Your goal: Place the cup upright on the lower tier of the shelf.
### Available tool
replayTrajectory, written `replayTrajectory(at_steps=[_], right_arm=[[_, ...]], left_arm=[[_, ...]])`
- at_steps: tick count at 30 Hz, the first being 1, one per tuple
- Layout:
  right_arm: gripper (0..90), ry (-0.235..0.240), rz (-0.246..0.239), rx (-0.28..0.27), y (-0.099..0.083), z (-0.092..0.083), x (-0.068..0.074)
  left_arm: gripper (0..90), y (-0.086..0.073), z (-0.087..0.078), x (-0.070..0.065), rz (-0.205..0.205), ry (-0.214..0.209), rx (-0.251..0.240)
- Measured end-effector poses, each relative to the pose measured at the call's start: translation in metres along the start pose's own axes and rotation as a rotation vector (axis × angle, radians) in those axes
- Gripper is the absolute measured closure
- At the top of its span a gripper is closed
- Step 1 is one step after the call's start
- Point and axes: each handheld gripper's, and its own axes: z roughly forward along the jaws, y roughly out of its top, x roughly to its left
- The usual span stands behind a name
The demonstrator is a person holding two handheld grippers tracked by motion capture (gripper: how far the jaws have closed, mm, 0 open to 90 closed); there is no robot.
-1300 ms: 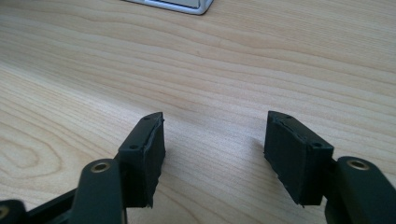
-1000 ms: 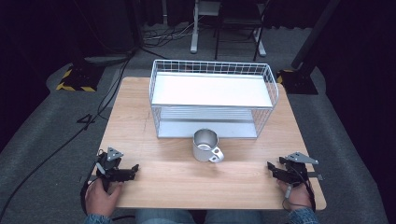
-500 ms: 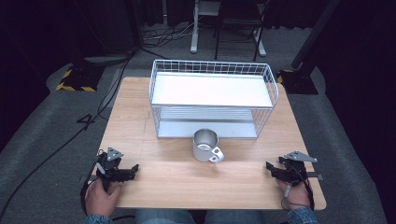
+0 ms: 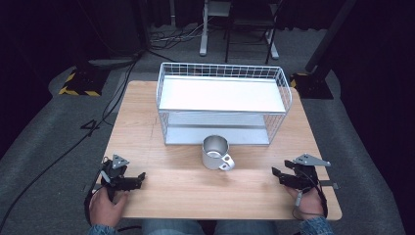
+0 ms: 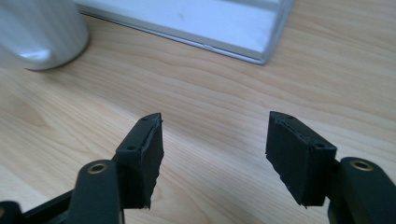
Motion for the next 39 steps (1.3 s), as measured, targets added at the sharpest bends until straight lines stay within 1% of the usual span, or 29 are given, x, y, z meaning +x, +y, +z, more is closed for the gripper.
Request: replayTrajectory(at_steps=[1, 2, 3, 5, 9, 14, 16, 18, 19, 23, 24, 25, 26, 27, 28, 34, 37, 39], right_arm=[[36.8, 0.019, -0.014, -0.003, 0.006, -0.001, 0.006], [36.8, 0.019, -0.014, -0.003, 0.006, -0.001, 0.006], [36.8, 0.035, -0.021, -0.005, 0.010, -0.001, 0.011], [36.9, 0.053, -0.031, -0.010, 0.014, -0.001, 0.017], [36.9, 0.079, -0.054, -0.012, 0.021, 0.000, 0.026], [36.9, 0.106, -0.054, -0.020, 0.028, 0.001, 0.033], [36.9, 0.129, -0.067, -0.027, 0.033, 0.002, 0.040], [36.9, 0.135, -0.065, -0.024, 0.034, 0.002, 0.042], [36.9, 0.147, -0.083, -0.026, 0.038, 0.003, 0.048], [36.9, 0.166, -0.105, -0.024, 0.042, 0.006, 0.057], [36.9, 0.166, -0.105, -0.024, 0.042, 0.006, 0.057], [36.9, 0.179, -0.105, -0.023, 0.045, 0.008, 0.062], [36.9, 0.189, -0.108, -0.020, 0.046, 0.009, 0.065], [36.9, 0.189, -0.108, -0.020, 0.046, 0.009, 0.065], [37.0, 0.204, -0.116, -0.014, 0.049, 0.013, 0.070], [37.1, 0.253, -0.124, -0.012, 0.056, 0.021, 0.086], [37.3, 0.270, -0.138, 0.000, 0.059, 0.027, 0.094], [39.0, 0.278, -0.147, 0.005, 0.060, 0.031, 0.099]], left_arm=[[4.8, 0.000, 0.000, 0.000, 0.000, 0.000, 0.000], [4.8, 0.000, 0.000, 0.000, 0.000, 0.000, 0.000], [4.9, 0.000, 0.000, 0.000, 0.000, 0.002, 0.001], [4.8, 0.000, 0.000, 0.000, 0.000, 0.000, 0.000], [4.8, 0.000, 0.000, 0.000, 0.000, 0.001, 0.000], [4.8, 0.000, 0.000, 0.000, 0.000, 0.000, 0.000], [4.8, 0.000, 0.000, 0.000, 0.000, 0.001, 0.001], [4.8, 0.000, 0.000, 0.000, 0.000, 0.001, 0.000], [4.8, 0.000, 0.000, 0.000, 0.000, 0.001, 0.000], [4.8, 0.000, 0.000, 0.000, 0.000, 0.001, 0.001], [4.8, 0.000, 0.000, 0.000, 0.000, 0.001, 0.000], [4.8, 0.000, 0.000, 0.000, 0.000, 0.001, 0.001], [4.8, 0.000, 0.000, 0.000, 0.000, 0.001, 0.001], [4.8, 0.000, 0.000, 0.000, 0.000, 0.001, 0.001], [4.8, 0.000, 0.000, 0.000, 0.000, 0.001, 0.001], [4.8, 0.000, 0.000, 0.000, 0.000, 0.001, 0.001], [4.9, 0.000, 0.000, 0.000, 0.000, 0.002, 0.001], [4.8, 0.000, 0.000, 0.000, 0.000, 0.001, 0.001]])
